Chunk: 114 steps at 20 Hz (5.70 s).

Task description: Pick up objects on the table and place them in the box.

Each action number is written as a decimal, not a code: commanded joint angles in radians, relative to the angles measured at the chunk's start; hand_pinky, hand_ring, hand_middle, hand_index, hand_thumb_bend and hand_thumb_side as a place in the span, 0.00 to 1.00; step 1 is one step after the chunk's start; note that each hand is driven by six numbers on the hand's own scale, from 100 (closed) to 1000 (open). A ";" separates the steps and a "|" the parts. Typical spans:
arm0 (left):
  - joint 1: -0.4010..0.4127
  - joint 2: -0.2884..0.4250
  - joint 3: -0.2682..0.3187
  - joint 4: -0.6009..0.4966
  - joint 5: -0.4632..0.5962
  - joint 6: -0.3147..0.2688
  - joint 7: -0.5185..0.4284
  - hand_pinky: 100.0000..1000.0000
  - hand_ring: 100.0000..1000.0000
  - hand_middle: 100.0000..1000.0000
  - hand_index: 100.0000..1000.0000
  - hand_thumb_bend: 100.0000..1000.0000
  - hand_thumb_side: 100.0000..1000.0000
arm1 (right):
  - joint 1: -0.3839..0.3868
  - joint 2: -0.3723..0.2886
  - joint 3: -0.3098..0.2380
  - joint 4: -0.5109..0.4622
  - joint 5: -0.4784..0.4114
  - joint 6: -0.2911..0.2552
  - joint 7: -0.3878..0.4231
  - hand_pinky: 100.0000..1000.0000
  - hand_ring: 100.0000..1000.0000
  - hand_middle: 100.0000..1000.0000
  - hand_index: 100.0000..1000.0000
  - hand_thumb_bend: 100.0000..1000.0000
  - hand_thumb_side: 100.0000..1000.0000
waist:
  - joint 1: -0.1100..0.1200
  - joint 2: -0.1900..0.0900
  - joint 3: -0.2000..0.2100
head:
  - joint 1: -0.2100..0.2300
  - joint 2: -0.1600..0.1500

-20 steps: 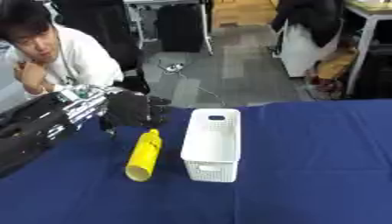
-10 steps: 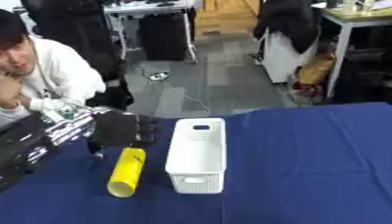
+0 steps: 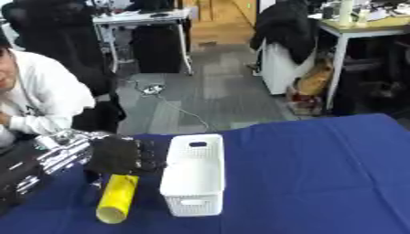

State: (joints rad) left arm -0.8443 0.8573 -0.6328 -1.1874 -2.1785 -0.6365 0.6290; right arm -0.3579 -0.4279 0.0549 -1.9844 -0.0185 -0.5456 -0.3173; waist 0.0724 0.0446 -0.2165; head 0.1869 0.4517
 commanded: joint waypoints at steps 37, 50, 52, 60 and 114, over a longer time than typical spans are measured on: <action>0.042 0.020 0.035 0.084 -0.085 -0.271 0.278 1.00 1.00 1.00 1.00 1.00 0.86 | -0.014 -0.020 -0.006 -0.016 0.004 -0.003 -0.001 0.00 0.13 0.13 0.29 0.05 0.78 | 0.000 -0.010 0.004 | 0.074 0.034; 0.015 -0.013 0.049 0.114 -0.116 -0.271 0.278 1.00 1.00 1.00 0.99 1.00 0.85 | -0.016 -0.015 -0.005 -0.016 0.000 -0.004 0.002 0.00 0.13 0.13 0.29 0.05 0.78 | -0.004 -0.004 0.001 | 0.056 0.026; 0.005 -0.019 0.046 0.115 -0.120 -0.271 0.278 1.00 1.00 1.00 0.99 1.00 0.85 | -0.017 -0.015 -0.005 -0.016 -0.001 -0.004 0.002 0.00 0.13 0.13 0.29 0.05 0.78 | -0.004 -0.003 0.000 | 0.046 0.017; -0.036 -0.049 0.025 0.147 -0.163 -0.271 0.278 1.00 1.00 1.00 0.99 1.00 0.87 | -0.028 -0.008 -0.003 -0.016 -0.008 -0.005 0.005 0.00 0.13 0.13 0.29 0.05 0.78 | 0.001 -0.004 -0.009 | 0.042 0.005; 0.053 -0.109 0.121 0.288 -0.085 -0.271 0.278 0.28 0.10 0.00 0.22 0.12 0.77 | -0.028 0.004 -0.004 -0.016 -0.021 -0.010 0.011 0.00 0.13 0.13 0.29 0.04 0.78 | -0.022 0.012 -0.015 | 0.060 0.002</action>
State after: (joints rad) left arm -0.7814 0.7338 -0.5218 -0.9057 -2.2750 -0.6363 0.6291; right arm -0.3753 -0.4177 0.0552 -1.9844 -0.0394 -0.5546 -0.3073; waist 0.0572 0.0651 -0.2326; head 0.2398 0.4617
